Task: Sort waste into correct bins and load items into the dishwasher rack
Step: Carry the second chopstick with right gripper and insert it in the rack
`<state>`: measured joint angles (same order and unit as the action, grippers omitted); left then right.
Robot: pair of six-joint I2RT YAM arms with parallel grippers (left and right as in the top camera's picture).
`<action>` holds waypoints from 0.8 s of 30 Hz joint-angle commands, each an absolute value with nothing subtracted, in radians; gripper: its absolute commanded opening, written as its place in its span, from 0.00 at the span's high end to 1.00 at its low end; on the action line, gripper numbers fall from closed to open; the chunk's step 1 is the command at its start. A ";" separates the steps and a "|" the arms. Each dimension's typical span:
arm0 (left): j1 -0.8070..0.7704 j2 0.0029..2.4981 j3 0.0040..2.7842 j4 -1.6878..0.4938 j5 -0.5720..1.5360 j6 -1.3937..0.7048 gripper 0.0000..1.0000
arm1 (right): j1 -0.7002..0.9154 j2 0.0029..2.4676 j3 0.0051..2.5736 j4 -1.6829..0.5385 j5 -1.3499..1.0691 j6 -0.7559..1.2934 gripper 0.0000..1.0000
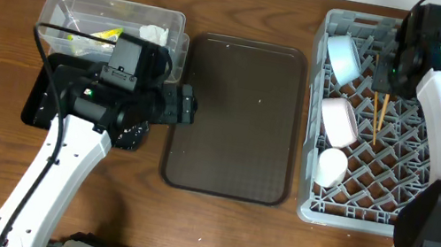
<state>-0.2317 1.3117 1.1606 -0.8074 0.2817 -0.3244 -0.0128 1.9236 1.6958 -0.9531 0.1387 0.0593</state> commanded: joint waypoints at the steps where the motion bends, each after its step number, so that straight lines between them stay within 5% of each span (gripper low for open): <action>1: -0.228 1.307 1.182 -0.810 0.275 -0.316 0.12 | -0.041 1.917 1.658 -0.923 0.109 -0.018 0.99; 9: -0.228 1.307 1.182 -0.810 0.275 -0.316 0.12 | -0.042 1.917 1.627 -0.884 0.062 -0.047 0.98; 15: -0.228 1.307 1.182 -0.810 0.275 -0.315 0.12 | -0.036 1.917 1.627 -0.883 0.062 -0.046 0.52; 24: -0.228 1.307 1.182 -0.810 0.275 -0.316 0.12 | -0.028 1.912 1.631 -0.910 -0.013 -0.046 0.50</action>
<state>-0.2317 1.3117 1.1606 -0.8074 0.2817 -0.3241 -0.0410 1.9236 1.6321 -0.9005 0.0360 -0.0410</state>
